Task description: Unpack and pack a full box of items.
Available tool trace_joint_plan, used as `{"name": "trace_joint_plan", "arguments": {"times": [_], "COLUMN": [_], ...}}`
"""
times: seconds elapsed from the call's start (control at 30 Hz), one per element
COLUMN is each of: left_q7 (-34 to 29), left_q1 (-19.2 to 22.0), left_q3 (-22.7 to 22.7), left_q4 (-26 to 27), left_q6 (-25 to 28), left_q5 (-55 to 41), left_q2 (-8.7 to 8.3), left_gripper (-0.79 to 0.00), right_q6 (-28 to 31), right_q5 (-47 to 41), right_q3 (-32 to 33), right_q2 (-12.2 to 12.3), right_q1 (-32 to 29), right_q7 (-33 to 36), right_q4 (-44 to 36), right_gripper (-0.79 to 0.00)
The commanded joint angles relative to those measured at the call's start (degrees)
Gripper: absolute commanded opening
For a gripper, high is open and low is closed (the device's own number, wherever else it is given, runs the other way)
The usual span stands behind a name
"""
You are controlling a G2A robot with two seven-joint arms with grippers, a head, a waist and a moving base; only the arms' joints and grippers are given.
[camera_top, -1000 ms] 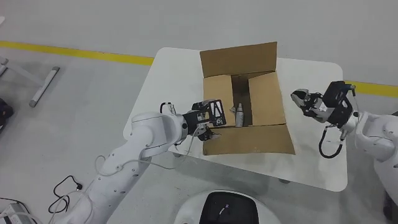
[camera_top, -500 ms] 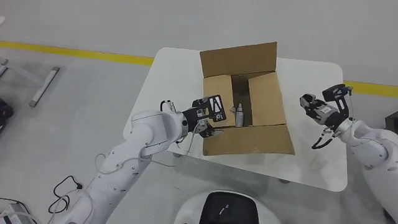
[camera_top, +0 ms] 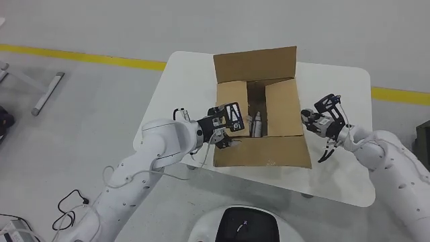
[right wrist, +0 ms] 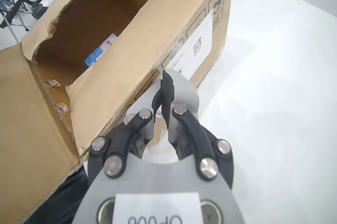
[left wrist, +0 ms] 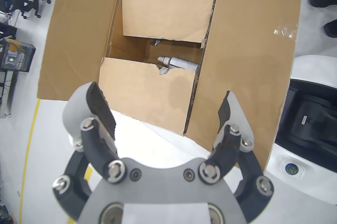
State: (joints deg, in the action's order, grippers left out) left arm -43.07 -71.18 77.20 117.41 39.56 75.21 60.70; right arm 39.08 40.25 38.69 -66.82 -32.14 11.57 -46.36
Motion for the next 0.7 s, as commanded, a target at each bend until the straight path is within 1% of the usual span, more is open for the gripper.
{"name": "trace_joint_plan", "arguments": {"times": [0.0,0.07,0.23,0.37,0.53,0.67], "left_q7": [0.0,0.0,0.22,0.34,-5.91,-11.25], "left_q1": [0.0,0.0,-0.08,-0.49,1.72,4.87], "left_q3": [0.0,0.0,0.01,-0.36,-2.28,-5.72], "left_q4": [0.0,0.0,-0.05,-1.27,-3.03,-4.6], "left_q6": [0.0,0.0,-0.24,-3.12,-11.02,-19.55], "left_q5": [0.0,0.0,0.02,0.38,-1.26,-1.72], "left_q2": [0.0,0.0,0.01,0.06,0.62,1.52], "left_gripper": [0.0,0.0,0.0,0.0,0.0,0.0], "right_q6": [1.2,2.84,5.53,7.52,6.67,4.94], "right_q5": [0.54,0.87,1.32,1.37,3.31,5.32], "right_q3": [-0.46,-0.65,-1.17,-1.3,-0.17,2.77], "right_q2": [-0.44,-0.71,-1.12,-1.35,-1.05,0.13], "right_q1": [0.07,-0.11,-0.56,-1.06,-1.53,-1.86], "right_q7": [-0.37,-0.95,1.8,3.01,2.57,1.44], "right_q4": [0.5,0.74,0.2,-1.45,-3.42,-5.53], "right_gripper": [-0.785,-0.785,-0.785,-0.785,-0.785,-0.785]}}
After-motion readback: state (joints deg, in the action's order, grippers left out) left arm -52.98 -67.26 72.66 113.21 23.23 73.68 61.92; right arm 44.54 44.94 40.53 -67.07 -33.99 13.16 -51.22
